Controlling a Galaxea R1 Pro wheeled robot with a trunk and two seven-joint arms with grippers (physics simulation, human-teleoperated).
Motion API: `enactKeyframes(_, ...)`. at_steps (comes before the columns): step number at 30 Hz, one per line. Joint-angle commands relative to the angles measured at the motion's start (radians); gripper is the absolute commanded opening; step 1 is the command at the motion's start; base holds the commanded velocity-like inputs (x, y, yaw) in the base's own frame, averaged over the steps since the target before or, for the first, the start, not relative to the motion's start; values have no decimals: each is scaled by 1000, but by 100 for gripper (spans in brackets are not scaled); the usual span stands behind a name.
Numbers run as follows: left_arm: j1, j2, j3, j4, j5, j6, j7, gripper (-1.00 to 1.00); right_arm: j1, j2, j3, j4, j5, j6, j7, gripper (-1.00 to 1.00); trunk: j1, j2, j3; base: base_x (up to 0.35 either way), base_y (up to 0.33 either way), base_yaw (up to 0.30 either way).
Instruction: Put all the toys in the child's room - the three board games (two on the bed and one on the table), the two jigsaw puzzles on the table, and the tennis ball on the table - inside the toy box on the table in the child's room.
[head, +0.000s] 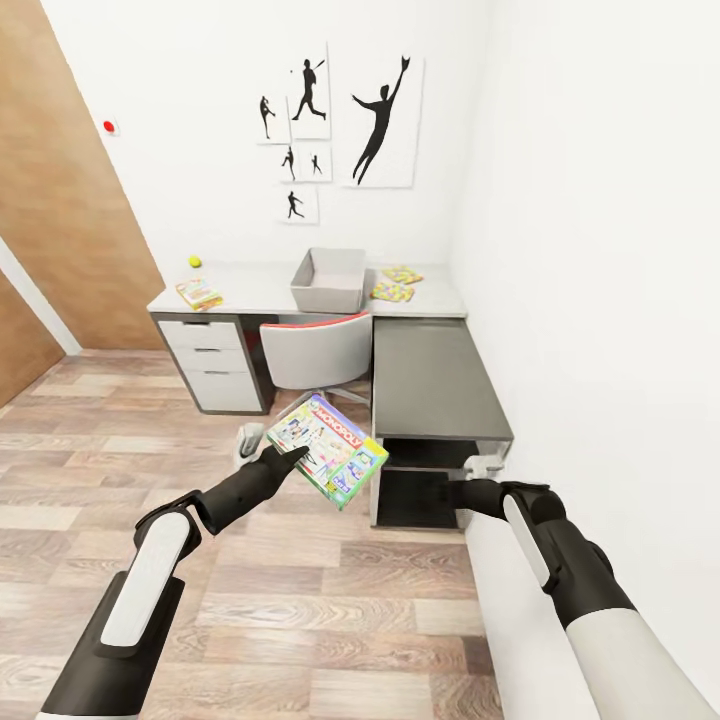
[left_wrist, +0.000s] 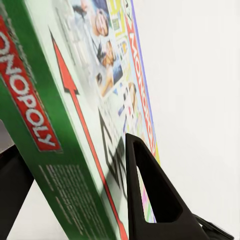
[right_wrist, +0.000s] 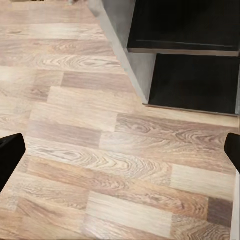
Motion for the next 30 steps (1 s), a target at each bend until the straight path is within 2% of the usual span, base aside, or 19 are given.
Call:
enactKeyframes(1, -1, 0, 0, -1, 8, 2, 3, -100, -1, -1, 2, -2, -8, 5, -3, 100, 1, -2, -2, 335, 0, 0)
enactKeyframes(11, -1, 0, -1, -1, 8, 2, 3, -100, 1, -3, 0, -15, -7, 5, -2, 100, 1, -2, -2, 335, 0, 0)
enactKeyframes(19, -1, 0, -1, -1, 8, 2, 3, -100, 55, -4, -1, -123, -6, 11, -2, 100, 1, -2, -2, 335, 0, 0)
enactKeyframes(30, -1, 0, -1, -1, 8, 2, 3, -100, 79, -8, -3, -177, -6, 17, -2, 100, 1, -2, -2, 335, 0, 0)
